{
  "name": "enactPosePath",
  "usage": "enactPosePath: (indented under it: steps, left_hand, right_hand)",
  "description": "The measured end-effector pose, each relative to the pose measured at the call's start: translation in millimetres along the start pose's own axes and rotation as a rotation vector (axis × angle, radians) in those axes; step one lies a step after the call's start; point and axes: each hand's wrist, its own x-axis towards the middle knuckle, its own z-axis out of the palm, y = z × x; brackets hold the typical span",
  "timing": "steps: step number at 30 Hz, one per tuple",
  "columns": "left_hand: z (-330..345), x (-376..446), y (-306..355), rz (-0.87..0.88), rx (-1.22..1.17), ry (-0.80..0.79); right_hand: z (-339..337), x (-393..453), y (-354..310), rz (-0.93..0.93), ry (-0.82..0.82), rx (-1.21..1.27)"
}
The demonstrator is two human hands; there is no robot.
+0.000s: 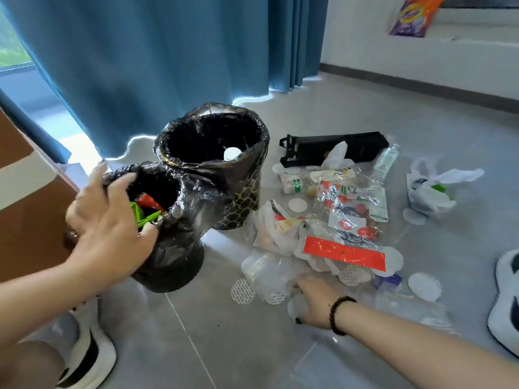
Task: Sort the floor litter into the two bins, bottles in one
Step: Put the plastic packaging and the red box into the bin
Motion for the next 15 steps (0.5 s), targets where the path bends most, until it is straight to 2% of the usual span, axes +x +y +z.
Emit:
enactPosePath:
  steps: [2,3,5,6,8,10,15]
  left_hand:
    - [4.3,-28.5,56.5,0.429,-0.043,-0.064]
    - [19.6,-42.5,66.1,0.565,-0.006,-0.152]
    - [51.9,-65.5,72.9,0.647,0.120,-0.494]
    - [69.0,-74.1,74.7,0.650,0.180,-0.576]
    - [100.2,-87.3,72.6,0.525,0.231,-0.793]
    - [128.0,-88.4,74.4,0.317,0.187,-0.892]
    - [179.0,-91.8,62.8,-0.066,-0.078,-0.739]
  right_hand:
    - [12.6,3.8,0.7,0.038,-0.029,0.092]
    - [17.2,5.7,2.4,0.052,-0.039,0.099]
    - [20.6,6.4,5.6,0.087,-0.056,0.060]
    - [21.9,6.3,8.3,0.098,-0.063,0.035]
    - [24.8,6.4,11.5,0.098,-0.040,0.014]
    - [29.2,6.7,14.0,0.097,-0.012,0.041]
    - [35.4,6.5,15.7,0.120,0.040,0.210]
